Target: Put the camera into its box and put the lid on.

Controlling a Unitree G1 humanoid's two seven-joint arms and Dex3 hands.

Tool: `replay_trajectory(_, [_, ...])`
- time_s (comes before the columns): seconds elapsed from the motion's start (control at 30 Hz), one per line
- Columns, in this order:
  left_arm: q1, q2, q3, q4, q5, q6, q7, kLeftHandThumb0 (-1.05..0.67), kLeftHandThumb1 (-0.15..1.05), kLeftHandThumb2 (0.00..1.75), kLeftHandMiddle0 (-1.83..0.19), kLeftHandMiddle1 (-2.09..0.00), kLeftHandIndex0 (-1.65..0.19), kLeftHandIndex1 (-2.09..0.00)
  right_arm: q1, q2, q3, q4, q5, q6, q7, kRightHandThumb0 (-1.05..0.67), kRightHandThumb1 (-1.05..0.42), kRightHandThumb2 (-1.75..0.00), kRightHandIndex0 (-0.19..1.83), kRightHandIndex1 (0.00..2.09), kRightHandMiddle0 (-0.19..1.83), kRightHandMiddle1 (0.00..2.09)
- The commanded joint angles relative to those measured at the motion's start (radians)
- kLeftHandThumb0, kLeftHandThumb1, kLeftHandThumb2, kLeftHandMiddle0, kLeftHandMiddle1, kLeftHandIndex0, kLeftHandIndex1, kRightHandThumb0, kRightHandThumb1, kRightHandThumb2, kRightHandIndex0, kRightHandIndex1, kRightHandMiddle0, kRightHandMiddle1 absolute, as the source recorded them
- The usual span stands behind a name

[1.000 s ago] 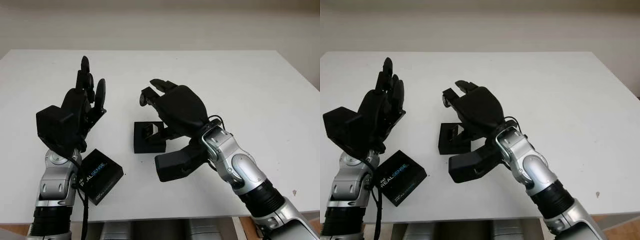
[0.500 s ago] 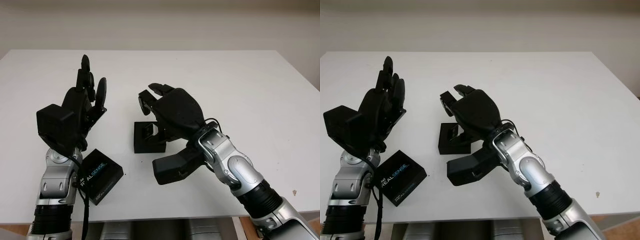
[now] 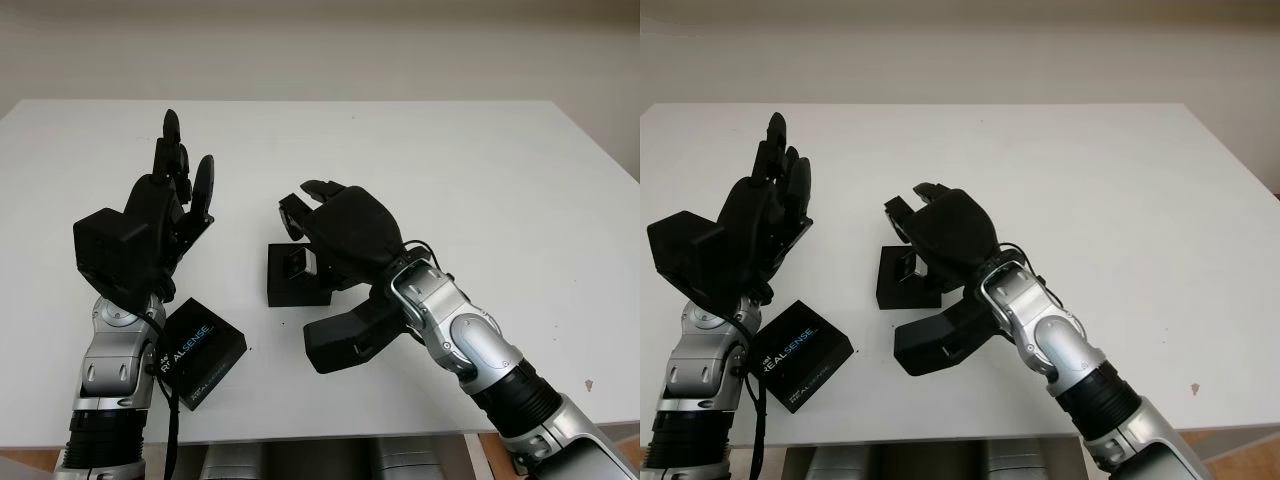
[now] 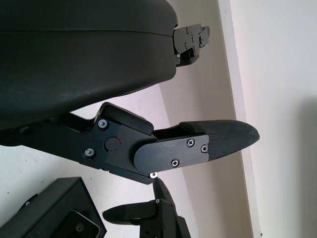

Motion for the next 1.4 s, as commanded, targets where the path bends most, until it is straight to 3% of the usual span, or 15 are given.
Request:
replay_trajectory(0.0, [-0.012,-0.003,-0.004,-0.015,-0.002,-0.008,0.002,-0.80,1.05,0.62,0.19,0.00,0.19,0.00,-0.019,0.005,0.006,0.016,-0.002,0.005,-0.005,-0.79,-0.95,-0.05,0.40,0.08,0.14,1.59])
replay_trajectory(0.8, [-0.010,0.000,-0.005,-0.009,0.007,-0.020,0.000,-0.81,1.05,0.62,0.19,0.00,0.19,0.00,-0.060,0.025,0.022,0.137,0.043,-0.004,-0.092,-0.73,-0.91,-0.05,0.45,0.10,0.27,1.41])
replay_trajectory(1.23, [-0.008,-0.002,-0.002,-0.016,0.002,-0.021,0.002,-0.80,1.05,0.62,0.19,0.00,0.19,0.00,-0.065,0.013,0.051,0.134,0.016,0.013,-0.050,-0.70,-0.94,-0.06,0.46,0.14,0.36,1.44])
replay_trajectory(1.37, [-0.005,0.001,-0.002,-0.020,0.006,-0.019,0.003,-0.78,1.05,0.64,0.19,0.00,0.19,0.00,-0.061,0.008,0.056,0.123,0.007,0.012,-0.046,-0.61,-0.97,-0.06,0.48,0.16,0.41,1.42])
